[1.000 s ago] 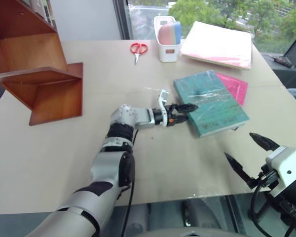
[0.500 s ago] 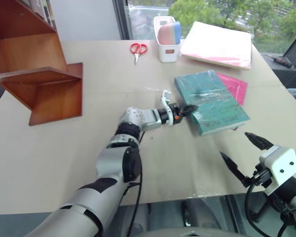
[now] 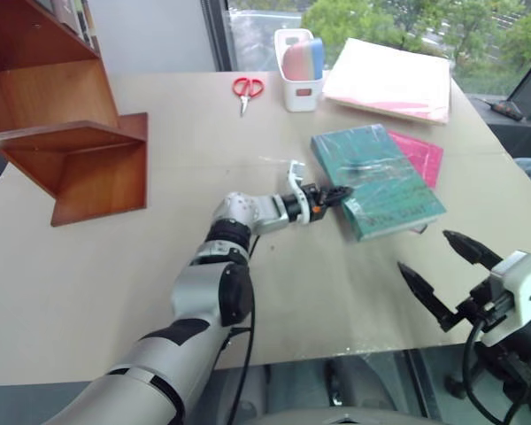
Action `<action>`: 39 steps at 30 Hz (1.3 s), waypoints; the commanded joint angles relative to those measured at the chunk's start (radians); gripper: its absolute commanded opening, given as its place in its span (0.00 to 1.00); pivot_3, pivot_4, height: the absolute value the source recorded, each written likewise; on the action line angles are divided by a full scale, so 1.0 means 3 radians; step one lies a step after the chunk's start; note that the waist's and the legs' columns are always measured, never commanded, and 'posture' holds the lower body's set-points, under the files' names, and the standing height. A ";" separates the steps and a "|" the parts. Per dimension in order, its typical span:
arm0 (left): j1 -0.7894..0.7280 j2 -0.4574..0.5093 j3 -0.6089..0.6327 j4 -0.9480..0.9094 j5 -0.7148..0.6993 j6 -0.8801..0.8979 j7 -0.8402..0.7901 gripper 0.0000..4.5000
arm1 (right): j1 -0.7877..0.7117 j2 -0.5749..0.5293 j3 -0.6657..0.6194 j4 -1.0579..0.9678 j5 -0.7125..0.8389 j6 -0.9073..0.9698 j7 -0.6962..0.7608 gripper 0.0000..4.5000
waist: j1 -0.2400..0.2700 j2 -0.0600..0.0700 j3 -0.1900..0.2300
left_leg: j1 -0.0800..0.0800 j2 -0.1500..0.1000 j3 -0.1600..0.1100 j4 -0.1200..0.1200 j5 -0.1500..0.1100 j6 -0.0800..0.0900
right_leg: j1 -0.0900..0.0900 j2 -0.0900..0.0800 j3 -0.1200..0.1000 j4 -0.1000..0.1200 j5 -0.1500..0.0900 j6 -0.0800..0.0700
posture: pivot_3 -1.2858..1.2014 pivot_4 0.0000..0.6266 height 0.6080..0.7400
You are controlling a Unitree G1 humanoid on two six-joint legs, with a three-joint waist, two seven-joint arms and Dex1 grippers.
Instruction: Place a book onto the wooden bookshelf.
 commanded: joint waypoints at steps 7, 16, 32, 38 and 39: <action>0.0068 0.0187 0.0043 -0.0644 -0.0108 0.0063 -0.0109 0.02 | -0.0340 -0.0164 -0.0144 0.0182 0.0287 -0.0132 0.0316 1.00 | -0.0017 0.0000 0.0001 | 0.0000 0.0000 0.0000 0.0001 0.0000 0.0000 | -0.0001 0.0000 0.0000 0.0005 0.0000 0.0000 | 0.52 0.24 1.00; 0.0766 0.0627 -0.0468 -0.2905 -0.0064 -0.0016 -0.0192 0.02 | -0.1369 -0.0412 0.0186 0.0705 0.0544 0.0069 0.0446 1.00 | -0.0040 0.0000 0.0002 | 0.0002 0.0001 0.0001 0.0001 0.0002 -0.0003 | 0.0000 -0.0001 0.0003 0.0009 0.0000 -0.0001 | 0.52 0.24 1.00; 0.0475 0.3388 -0.1442 -0.4022 0.2406 -0.3259 -0.1206 0.02 | -0.2671 -0.0412 0.0849 0.1698 0.0504 0.0024 0.1126 1.00 | 0.0020 -0.0010 0.0019 | -0.0003 0.0002 0.0008 0.0001 0.0001 -0.0001 | -0.0004 -0.0001 0.0005 0.0000 0.0000 -0.0002 | 0.52 0.24 1.00; 0.0083 0.4290 -0.1340 -0.3747 0.2231 -0.2763 -0.2153 0.02 | -0.3062 -0.0288 0.1027 0.2214 0.0317 -0.0188 0.1416 1.00 | -0.0006 0.0002 0.0028 | -0.0001 0.0009 0.0013 -0.0008 0.0000 0.0000 | -0.0009 0.0004 0.0006 -0.0004 -0.0001 -0.0003 | 0.52 0.24 1.00; 0.0040 0.4393 -0.1338 -0.3730 0.2214 -0.2659 -0.2263 0.02 | -0.3101 -0.0265 0.1041 0.2268 0.0303 -0.0213 0.1446 1.00 | -0.0007 0.0001 0.0032 | -0.0001 0.0010 0.0012 -0.0009 0.0000 0.0000 | -0.0009 0.0005 0.0005 -0.0002 -0.0002 -0.0005 | 0.52 0.24 1.00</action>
